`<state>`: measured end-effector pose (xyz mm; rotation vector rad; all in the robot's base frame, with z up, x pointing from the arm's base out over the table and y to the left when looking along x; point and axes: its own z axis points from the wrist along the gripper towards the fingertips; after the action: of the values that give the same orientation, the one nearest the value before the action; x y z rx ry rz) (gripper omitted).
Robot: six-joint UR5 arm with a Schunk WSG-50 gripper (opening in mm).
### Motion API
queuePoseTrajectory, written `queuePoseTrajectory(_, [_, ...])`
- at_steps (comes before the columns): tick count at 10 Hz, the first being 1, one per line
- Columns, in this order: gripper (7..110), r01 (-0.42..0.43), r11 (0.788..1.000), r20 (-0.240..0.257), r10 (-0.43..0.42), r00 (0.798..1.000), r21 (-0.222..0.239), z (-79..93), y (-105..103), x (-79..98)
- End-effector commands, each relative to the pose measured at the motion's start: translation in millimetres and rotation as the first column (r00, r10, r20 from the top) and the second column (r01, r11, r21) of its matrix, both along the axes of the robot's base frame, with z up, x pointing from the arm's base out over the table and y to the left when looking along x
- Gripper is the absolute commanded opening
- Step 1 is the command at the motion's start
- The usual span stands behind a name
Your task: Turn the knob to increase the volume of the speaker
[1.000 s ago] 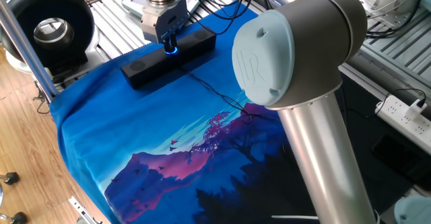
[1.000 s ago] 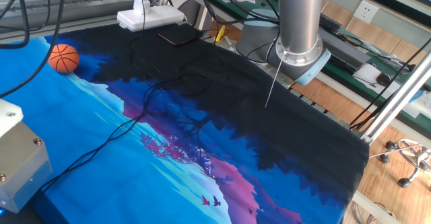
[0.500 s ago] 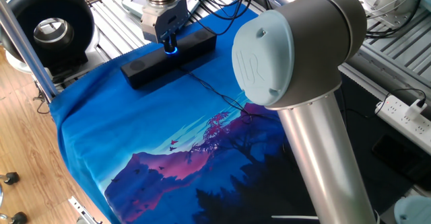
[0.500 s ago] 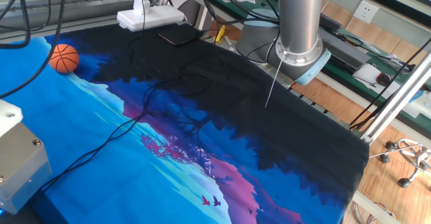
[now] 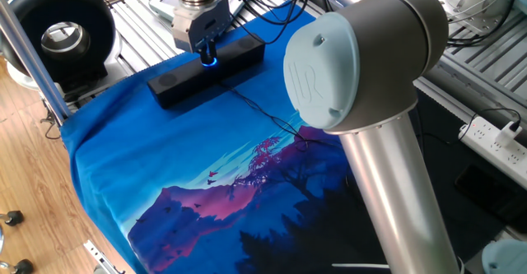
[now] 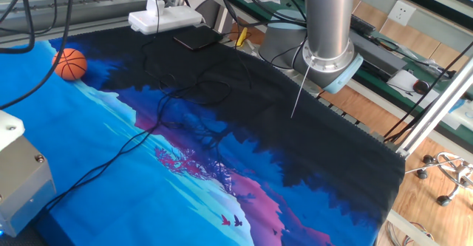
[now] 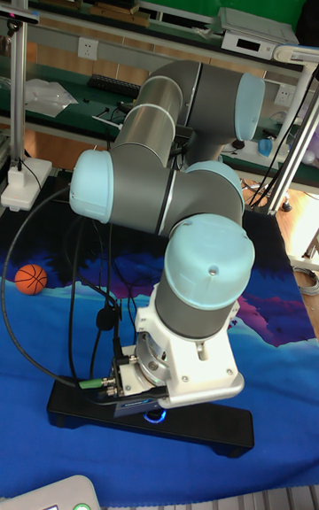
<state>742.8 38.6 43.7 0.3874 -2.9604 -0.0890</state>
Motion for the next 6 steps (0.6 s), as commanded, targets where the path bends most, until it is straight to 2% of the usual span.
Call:
queuePoseTrajectory(1, [22, 0.032, 0.999, -0.001, -0.032, 0.999, 0.016, 1.4, 4.0, 0.5])
queuePoseTrajectory(6, [22, 0.064, 0.997, 0.007, -0.064, 0.998, 0.03, -0.4, 5.2, 1.6])
